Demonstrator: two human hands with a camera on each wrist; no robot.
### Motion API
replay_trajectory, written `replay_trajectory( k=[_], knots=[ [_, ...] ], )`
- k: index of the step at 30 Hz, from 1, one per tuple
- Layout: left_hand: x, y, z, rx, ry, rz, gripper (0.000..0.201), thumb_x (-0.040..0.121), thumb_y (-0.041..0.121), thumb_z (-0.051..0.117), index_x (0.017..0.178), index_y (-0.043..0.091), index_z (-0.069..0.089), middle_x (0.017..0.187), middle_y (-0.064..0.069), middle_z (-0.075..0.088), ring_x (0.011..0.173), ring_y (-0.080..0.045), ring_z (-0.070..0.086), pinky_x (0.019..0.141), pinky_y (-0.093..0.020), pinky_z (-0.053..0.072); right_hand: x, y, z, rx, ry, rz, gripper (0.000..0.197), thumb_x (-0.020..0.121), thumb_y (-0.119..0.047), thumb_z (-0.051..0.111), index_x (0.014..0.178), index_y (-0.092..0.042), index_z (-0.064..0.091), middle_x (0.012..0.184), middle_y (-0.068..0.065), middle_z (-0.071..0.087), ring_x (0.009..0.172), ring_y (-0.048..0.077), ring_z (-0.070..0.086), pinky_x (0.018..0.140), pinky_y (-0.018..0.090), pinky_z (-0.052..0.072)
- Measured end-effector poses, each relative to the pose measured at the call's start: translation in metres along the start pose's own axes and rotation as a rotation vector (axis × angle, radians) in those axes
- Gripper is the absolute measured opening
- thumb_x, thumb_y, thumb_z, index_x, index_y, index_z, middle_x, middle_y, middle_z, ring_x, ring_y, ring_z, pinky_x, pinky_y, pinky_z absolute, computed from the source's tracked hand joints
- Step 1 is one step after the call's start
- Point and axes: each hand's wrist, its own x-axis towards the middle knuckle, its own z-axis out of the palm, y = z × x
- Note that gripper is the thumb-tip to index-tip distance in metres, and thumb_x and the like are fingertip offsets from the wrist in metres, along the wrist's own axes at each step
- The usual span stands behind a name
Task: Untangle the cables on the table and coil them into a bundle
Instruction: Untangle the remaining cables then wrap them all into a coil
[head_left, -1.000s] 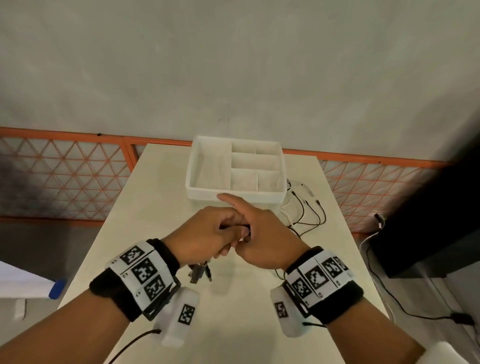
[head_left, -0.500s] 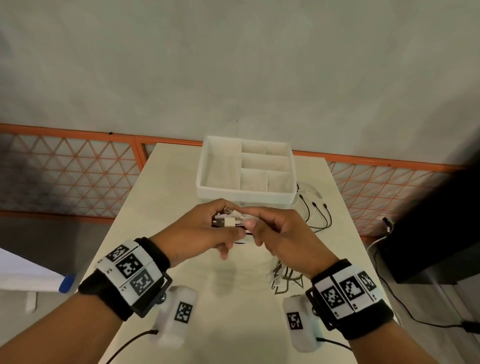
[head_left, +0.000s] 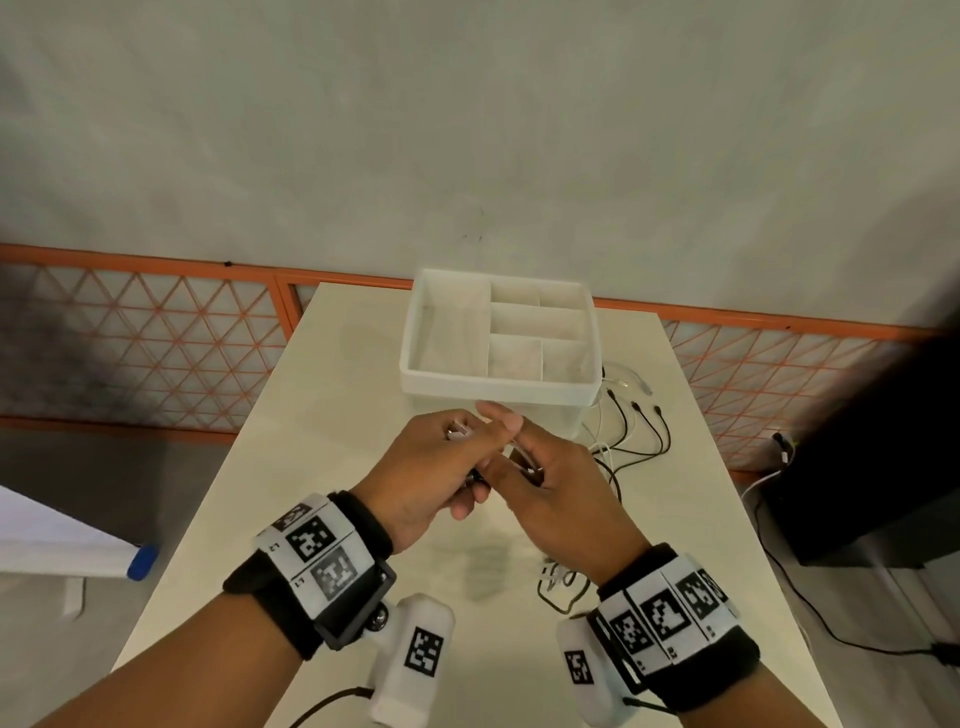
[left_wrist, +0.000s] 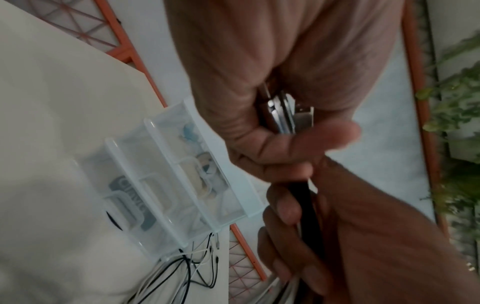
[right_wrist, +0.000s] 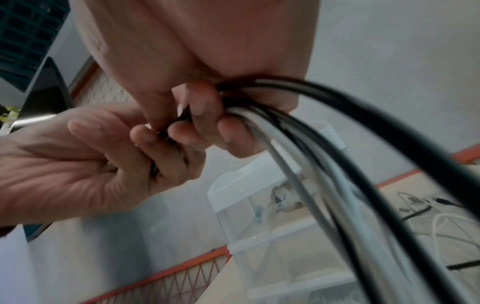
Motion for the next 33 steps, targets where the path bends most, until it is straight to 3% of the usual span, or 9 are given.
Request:
replay_trajectory(
  k=[2,7,11,16,21,25,27,30,33],
  knots=[
    [0.003,-0.002,0.001,-0.028,0.131,0.015,0.026,0.092,0.021,0.062,0.071,0.006,0.056,0.062,-0.012,0.053,0.046,-0.018,0.047,0.035,-0.021,0.029,0.001,0.002,0.0,0.0,0.018,0.05,0.026,0.098,-0.038,0.061,0.123,-0.036,0.058,0.073,0.009,0.069,0.059,0.018,0.058,0.058,0.032,0.053],
    [0.007,-0.003,-0.006,-0.203,0.194,-0.061,0.024,0.092,0.015,0.046,0.075,0.001,0.057,0.061,-0.016,0.057,0.044,-0.021,0.046,0.032,-0.019,0.026,-0.001,0.009,-0.001,0.054,0.041,0.025,0.017,0.099,-0.027,0.062,0.111,-0.031,0.072,0.076,0.007,0.071,0.054,0.004,0.055,0.055,0.017,0.043],
    [0.003,-0.004,-0.007,-0.048,0.026,-0.068,0.028,0.095,0.029,0.06,0.082,0.004,0.06,0.065,-0.014,0.061,0.05,-0.022,0.055,0.037,-0.022,0.035,-0.005,0.01,0.006,0.03,0.025,-0.092,0.026,0.1,-0.017,0.061,0.114,-0.034,0.074,0.075,-0.011,0.072,0.062,0.015,0.06,0.062,0.032,0.053],
    [0.008,-0.004,-0.015,-0.086,0.209,0.018,0.021,0.085,0.018,0.074,0.083,0.002,0.061,0.065,-0.016,0.061,0.046,-0.019,0.05,0.039,-0.023,0.04,-0.004,0.024,0.003,0.078,0.042,0.099,0.021,0.09,-0.03,0.075,0.107,-0.033,0.064,0.06,-0.01,0.061,0.049,0.003,0.046,0.053,0.021,0.04],
    [0.006,-0.015,-0.047,-0.017,0.064,-0.221,0.037,0.084,0.028,0.073,0.102,-0.004,0.066,0.092,-0.013,0.067,0.077,-0.024,0.064,0.071,-0.033,0.059,-0.007,0.035,-0.009,0.037,0.02,0.155,0.008,0.089,-0.018,0.075,0.088,-0.024,0.069,0.052,-0.011,0.049,0.047,0.004,0.039,0.051,0.016,0.035],
    [0.011,-0.006,-0.054,0.43,0.302,0.057,0.02,0.087,0.04,0.069,0.095,0.022,0.068,0.1,0.005,0.072,0.096,-0.016,0.066,0.088,-0.035,0.053,-0.002,0.033,-0.007,-0.035,-0.052,0.143,0.014,0.088,-0.021,0.075,0.083,-0.029,0.065,0.051,-0.012,0.05,0.048,0.005,0.041,0.052,0.017,0.035],
    [0.011,0.006,-0.037,0.474,0.183,0.23,0.016,0.093,0.04,0.059,0.097,0.028,0.069,0.096,0.008,0.074,0.093,-0.011,0.068,0.089,-0.032,0.052,0.002,0.029,-0.002,-0.083,-0.091,0.107,0.017,0.087,-0.02,0.075,0.082,-0.031,0.063,0.051,-0.014,0.052,0.048,0.005,0.044,0.054,0.015,0.035],
    [0.007,0.007,-0.005,0.644,-0.061,0.25,0.044,0.096,0.057,0.037,0.099,0.027,0.068,0.089,0.014,0.073,0.086,-0.001,0.067,0.083,-0.023,0.051,0.009,0.015,0.003,-0.105,-0.051,-0.008,0.011,0.086,-0.01,0.074,0.094,-0.017,0.07,0.067,-0.012,0.068,0.06,0.003,0.062,0.058,0.019,0.048],
    [0.013,-0.003,0.003,0.7,-0.034,0.227,0.058,0.098,0.059,0.024,0.087,0.022,0.067,0.062,0.014,0.064,0.057,0.002,0.058,0.061,-0.014,0.041,0.014,0.007,-0.004,-0.024,0.012,0.009,0.023,0.084,-0.007,0.074,0.104,-0.015,0.066,0.074,-0.004,0.076,0.068,0.005,0.071,0.066,0.029,0.059]
  ],
)
